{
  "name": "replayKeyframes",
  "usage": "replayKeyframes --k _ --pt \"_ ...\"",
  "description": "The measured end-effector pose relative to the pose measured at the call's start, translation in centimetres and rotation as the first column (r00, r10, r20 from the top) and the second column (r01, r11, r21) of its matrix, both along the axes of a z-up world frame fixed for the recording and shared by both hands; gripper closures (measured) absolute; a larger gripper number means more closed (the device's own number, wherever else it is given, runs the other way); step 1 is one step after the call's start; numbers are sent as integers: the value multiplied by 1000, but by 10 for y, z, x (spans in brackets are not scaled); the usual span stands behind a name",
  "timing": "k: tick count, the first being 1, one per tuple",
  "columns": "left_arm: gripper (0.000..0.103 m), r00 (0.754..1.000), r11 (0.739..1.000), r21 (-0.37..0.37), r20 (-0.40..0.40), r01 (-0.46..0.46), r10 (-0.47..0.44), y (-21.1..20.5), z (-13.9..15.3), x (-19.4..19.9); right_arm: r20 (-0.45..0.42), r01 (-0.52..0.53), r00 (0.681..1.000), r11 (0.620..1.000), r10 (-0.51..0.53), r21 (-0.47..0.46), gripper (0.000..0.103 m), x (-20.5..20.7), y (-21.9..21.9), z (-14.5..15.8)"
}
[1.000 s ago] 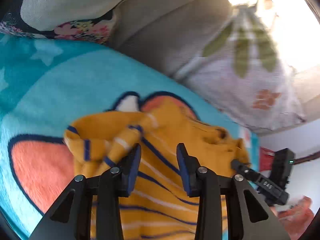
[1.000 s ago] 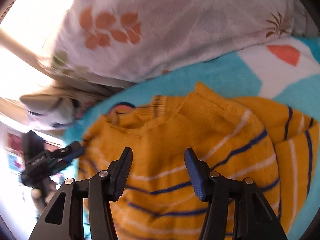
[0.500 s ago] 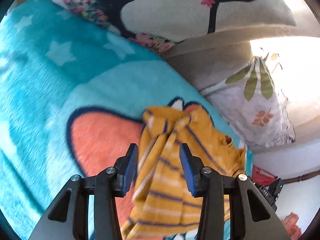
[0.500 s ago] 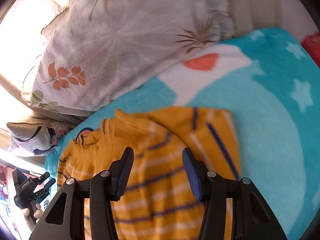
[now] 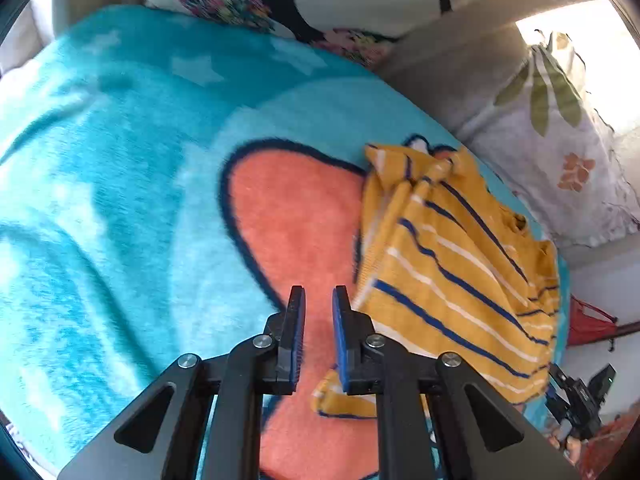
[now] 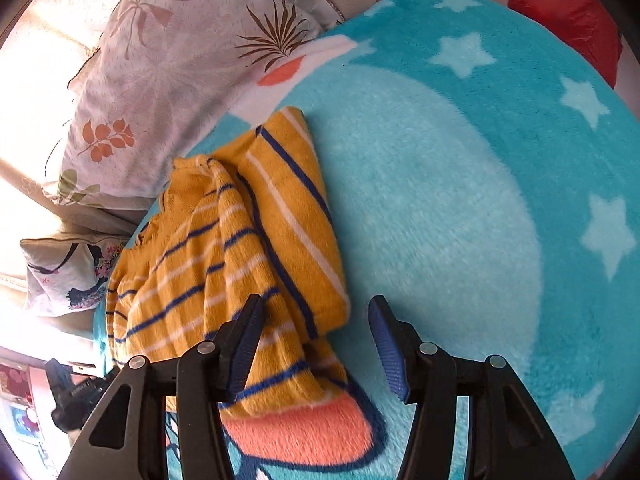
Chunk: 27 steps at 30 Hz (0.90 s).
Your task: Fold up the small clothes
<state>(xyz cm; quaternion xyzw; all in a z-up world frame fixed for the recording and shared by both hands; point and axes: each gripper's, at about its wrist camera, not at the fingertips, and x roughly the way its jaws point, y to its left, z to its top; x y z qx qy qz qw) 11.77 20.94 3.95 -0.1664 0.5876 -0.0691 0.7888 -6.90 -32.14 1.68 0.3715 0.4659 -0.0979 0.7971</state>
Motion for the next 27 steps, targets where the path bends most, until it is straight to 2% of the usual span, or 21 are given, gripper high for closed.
replayKeyframes --k 3,4,8,12,19,23,27 --pt "89 998 994 -89 19 -56 58 19 15 -15 6 -4 1000 1000 4 8 44 -7 4 1" --pt "88 998 994 -94 29 -61 64 21 20 -22 9 -2 1000 1000 2 12 43 -10 4 1" --pt "75 997 995 -80 52 -54 58 16 35 -55 18 12 1000 999 -13 49 43 -21 2 -4" --pt "73 999 997 -71 44 -25 28 -6 37 -81 33 1 999 996 -4 84 41 -27 2 -10" --pt "71 999 995 -96 17 -36 38 -11 41 -126 87 -3 996 990 -9 138 32 -25 1 -19" --pt "71 998 996 -69 3 -55 55 -8 42 -142 110 -19 994 995 9 93 32 -9 6 -16" --pt "71 998 995 -75 -5 -66 66 -2 43 -152 112 -33 993 999 29 35 32 9 16 -13"
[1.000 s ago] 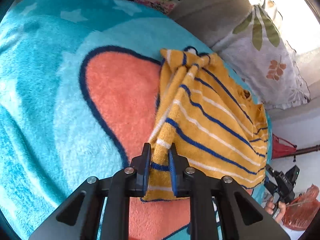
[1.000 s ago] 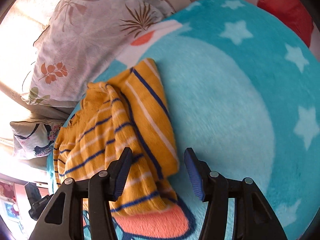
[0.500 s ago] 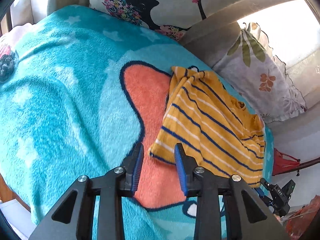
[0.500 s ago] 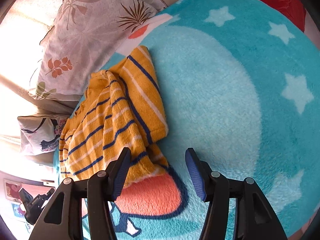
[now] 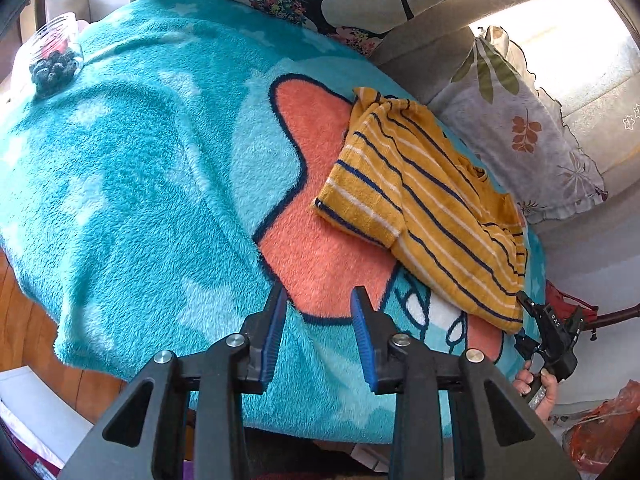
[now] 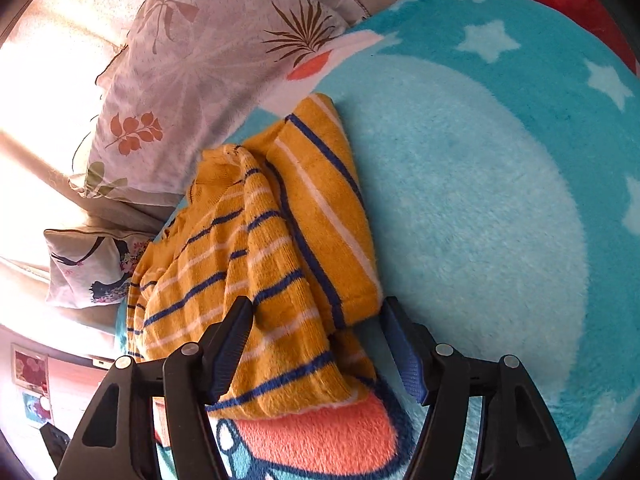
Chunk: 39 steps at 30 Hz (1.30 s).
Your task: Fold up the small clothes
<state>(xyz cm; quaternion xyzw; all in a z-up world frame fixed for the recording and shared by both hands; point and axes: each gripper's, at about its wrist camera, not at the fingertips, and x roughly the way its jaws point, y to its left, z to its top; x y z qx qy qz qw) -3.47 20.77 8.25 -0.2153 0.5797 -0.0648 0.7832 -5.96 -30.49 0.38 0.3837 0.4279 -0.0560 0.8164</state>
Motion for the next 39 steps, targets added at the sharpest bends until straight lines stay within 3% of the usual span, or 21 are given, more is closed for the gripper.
replayKeyframes --k 2,3,8,13,16,19,22,26,29,31,33,35,39 --pt "71 1000 1000 -9 5 -1 1 3 0 0 -20 -36 999 999 36 -11 58 9 6 0" --pt "71 1000 1000 -17 7 -3 3 4 0 1 -34 -55 998 998 55 4 78 14 8 -1" --pt "70 1000 998 -58 9 11 -11 17 -4 18 -37 -64 997 998 64 -3 85 23 13 20" --pt "70 999 995 -100 -21 29 -31 42 -17 44 1 -60 998 997 60 47 87 46 40 57" --pt "69 999 993 -115 -25 27 -30 67 -21 56 37 -106 994 994 104 41 87 70 80 82" --pt "69 999 992 -126 -31 17 -21 93 -25 67 58 -207 976 978 209 -41 87 98 143 103" --pt "67 999 992 -129 -42 1 -6 117 -31 75 15 -370 925 909 380 -192 87 124 228 108" --pt "67 998 990 -137 -67 -21 12 144 -42 81 -109 -557 827 780 551 -286 89 144 326 76" --pt "67 997 989 -146 -79 -31 20 159 -47 83 -210 -626 774 670 598 -399 89 145 377 53" --pt "67 996 988 -151 -85 -36 23 166 -50 85 -263 -645 750 585 606 -491 89 141 395 46" --pt "67 995 987 -159 -93 -36 21 170 -55 87 -298 -655 735 524 609 -544 89 135 403 43" --pt "66 994 985 -167 -103 -34 17 171 -60 90 -316 -658 732 506 604 -558 89 135 404 46" --pt "66 994 983 -185 -108 -12 -8 169 -64 97 -293 -630 759 541 582 -557 89 138 400 69"
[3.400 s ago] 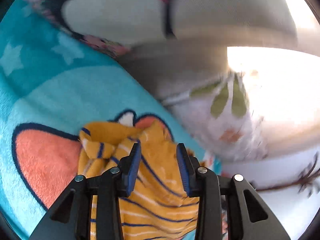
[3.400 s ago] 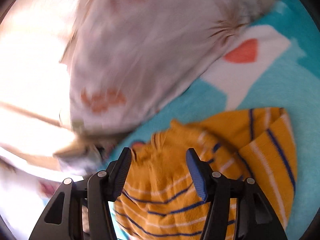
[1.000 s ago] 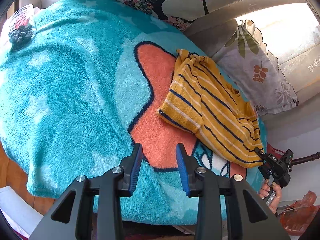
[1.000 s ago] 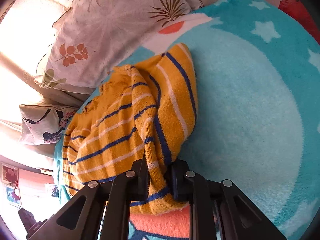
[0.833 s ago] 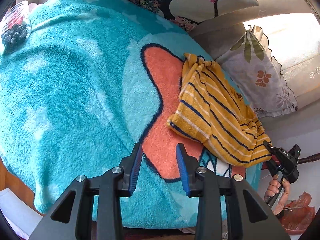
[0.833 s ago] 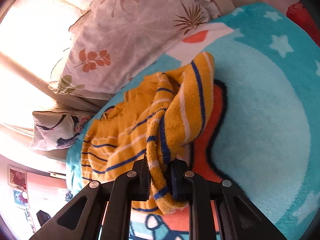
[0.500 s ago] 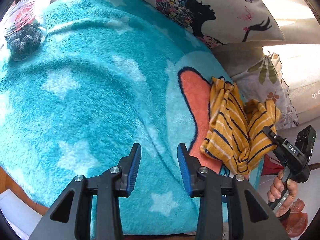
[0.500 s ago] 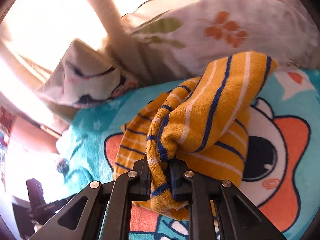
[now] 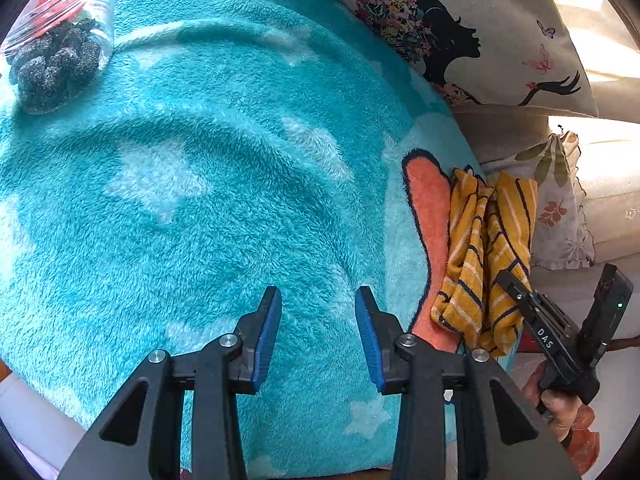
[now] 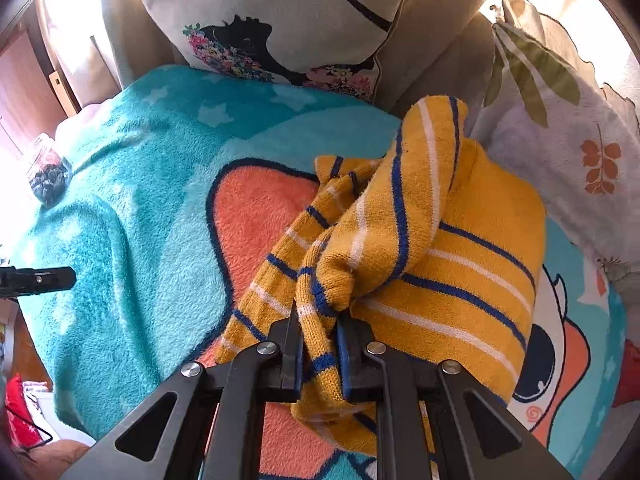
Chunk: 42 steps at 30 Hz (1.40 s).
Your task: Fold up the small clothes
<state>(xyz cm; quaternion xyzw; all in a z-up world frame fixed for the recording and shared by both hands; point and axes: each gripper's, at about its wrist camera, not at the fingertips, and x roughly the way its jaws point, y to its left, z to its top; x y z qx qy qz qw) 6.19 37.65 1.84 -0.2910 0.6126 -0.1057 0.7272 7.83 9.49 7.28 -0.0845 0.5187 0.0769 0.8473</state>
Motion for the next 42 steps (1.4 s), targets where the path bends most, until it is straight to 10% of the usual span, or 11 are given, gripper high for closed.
replayKeyframes --k 12,20,25,31,37,42 --pt "66 999 999 -23 -2 35 -35 2 -5 13 -35 -129 990 985 134 118 70 -24 26 8" --pt "64 1000 1000 -26 -13 -12 11 23 -10 8 52 112 991 982 -121 155 82 24 -21 36" --pt "63 1000 1000 -25 -12 -4 4 23 -10 5 -178 157 977 964 -120 213 82 59 -3 -26" --pt "63 1000 1000 -19 -26 -14 14 30 -14 1 -193 64 981 941 1 332 82 38 27 -30" --pt "63 999 999 -18 -38 -32 31 37 -19 1 -8 198 978 914 -209 354 82 -3 -26 23" --pt "62 999 1000 -11 -33 4 -4 24 -19 6 -134 292 956 893 -261 343 81 -10 -43 -10"
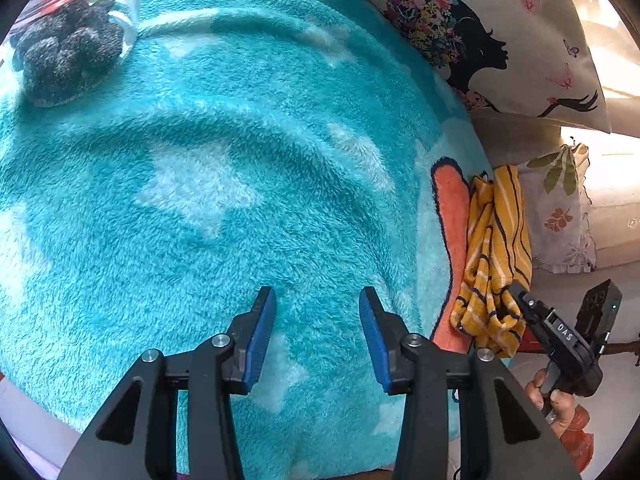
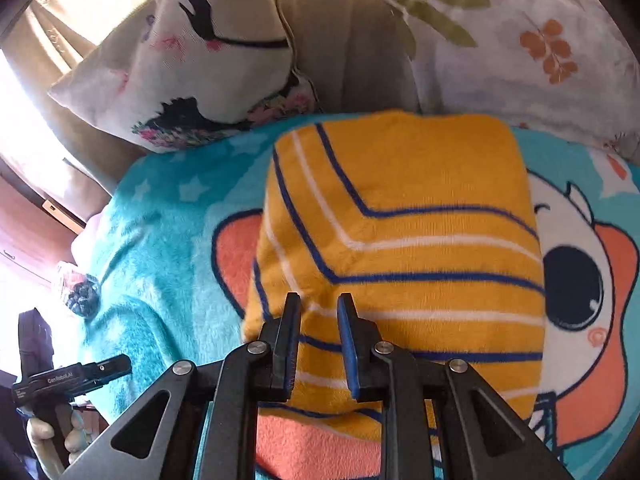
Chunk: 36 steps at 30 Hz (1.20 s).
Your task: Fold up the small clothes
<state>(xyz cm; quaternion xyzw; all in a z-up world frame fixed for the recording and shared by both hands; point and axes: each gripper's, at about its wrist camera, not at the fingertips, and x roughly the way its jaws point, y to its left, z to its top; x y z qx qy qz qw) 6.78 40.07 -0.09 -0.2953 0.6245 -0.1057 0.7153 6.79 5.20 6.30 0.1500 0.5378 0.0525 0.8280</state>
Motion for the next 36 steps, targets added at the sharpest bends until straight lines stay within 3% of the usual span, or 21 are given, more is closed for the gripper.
replayKeyframes --k 2,5,11,14,16,18,22,24,27,29,31,33,34,35,36 --pt "62 1000 1000 2 3 24 -24 -9 2 2 -57 -80 995 995 84 63 81 -8 21 -21" --pt "62 998 999 3 9 54 -54 -21 5 6 -59 -173 983 985 172 -12 80 -21 49 -30" --pt "62 992 993 18 39 118 -119 -46 15 11 11 -106 994 993 105 44 79 -33 9 5" --pt "62 988 989 17 45 150 -151 -65 17 18 74 -6 997 997 0 74 65 -37 -35 29" --pt "62 982 984 5 53 179 -179 -83 19 23 112 83 989 993 -92 84 43 -42 -71 42" --pt "62 974 977 -6 78 212 -211 -106 26 30 122 166 977 982 -176 87 30 -42 -105 43" --pt "51 948 958 -26 152 287 -280 -158 41 44 63 232 968 963 -242 139 29 -29 -158 17" --pt "50 935 953 -7 193 304 -297 -181 46 54 37 231 970 959 -240 165 29 -18 -173 0" --pt "35 921 950 12 241 313 -307 -208 47 73 8 182 982 953 -190 240 27 6 -186 -25" --pt "29 923 950 30 229 309 -308 -220 36 85 -5 143 989 936 -150 322 23 23 -190 -39" --pt "29 940 951 27 149 307 -307 -232 14 95 -20 118 993 910 -120 398 17 38 -194 -54" --pt "29 959 960 -43 68 278 -274 -239 -4 96 -10 102 994 872 -111 479 15 45 -198 -63" --pt "33 963 965 -40 81 259 -256 -242 -2 94 -19 91 995 859 -94 505 24 48 -200 -65" --pt "55 964 965 -53 74 258 -254 -246 1 93 -42 90 996 841 -79 533 32 52 -202 -68" --pt "59 969 968 -71 68 242 -238 -248 5 91 -54 94 996 817 -77 569 44 53 -205 -69"
